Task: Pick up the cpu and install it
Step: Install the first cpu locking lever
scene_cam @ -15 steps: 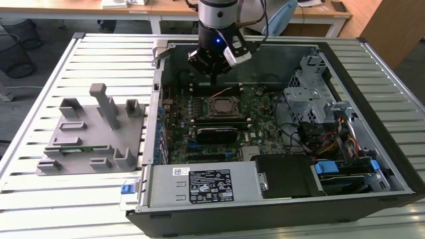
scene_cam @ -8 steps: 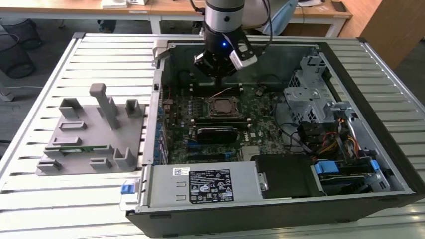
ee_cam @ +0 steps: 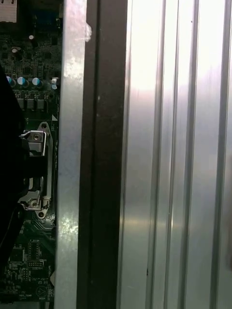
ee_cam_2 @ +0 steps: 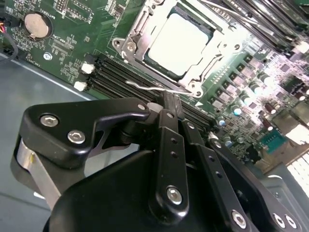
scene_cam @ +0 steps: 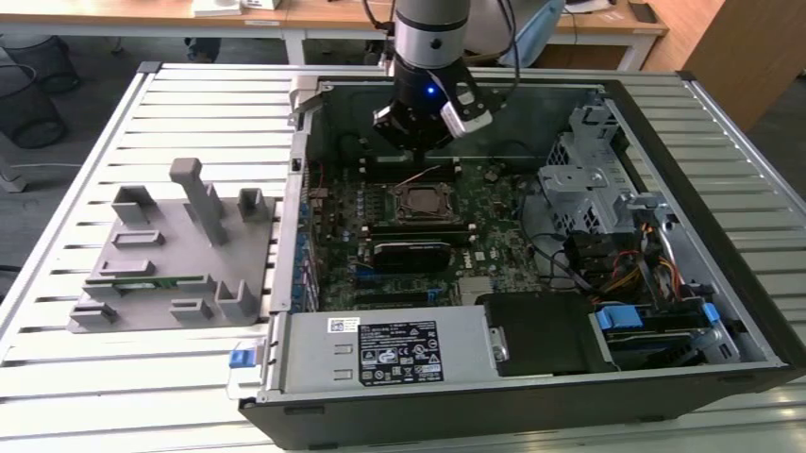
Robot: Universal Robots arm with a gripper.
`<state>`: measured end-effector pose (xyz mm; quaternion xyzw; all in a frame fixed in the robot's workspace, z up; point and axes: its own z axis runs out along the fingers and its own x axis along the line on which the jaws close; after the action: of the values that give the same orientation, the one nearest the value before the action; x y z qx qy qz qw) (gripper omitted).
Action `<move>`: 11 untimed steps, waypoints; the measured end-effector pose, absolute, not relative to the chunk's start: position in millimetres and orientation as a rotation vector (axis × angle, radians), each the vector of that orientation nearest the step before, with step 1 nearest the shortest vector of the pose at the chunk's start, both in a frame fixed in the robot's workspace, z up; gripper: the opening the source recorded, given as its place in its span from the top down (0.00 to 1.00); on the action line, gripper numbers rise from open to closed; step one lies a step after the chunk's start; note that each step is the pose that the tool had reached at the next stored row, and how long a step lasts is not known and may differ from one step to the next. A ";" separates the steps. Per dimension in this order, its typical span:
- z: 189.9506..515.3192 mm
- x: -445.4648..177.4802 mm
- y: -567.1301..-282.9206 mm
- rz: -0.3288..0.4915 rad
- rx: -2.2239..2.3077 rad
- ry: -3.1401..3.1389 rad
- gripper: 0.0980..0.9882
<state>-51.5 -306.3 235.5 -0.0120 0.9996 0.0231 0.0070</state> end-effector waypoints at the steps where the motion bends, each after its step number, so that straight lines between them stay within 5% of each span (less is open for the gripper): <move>1: 234.7 -50.9 -305.9 0.072 -0.039 3.127 0.99; 11: 228.0 -43.7 -304.4 0.073 -0.088 3.126 0.99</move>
<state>-43.7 -304.4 228.0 -0.0282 0.9993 0.0232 0.0066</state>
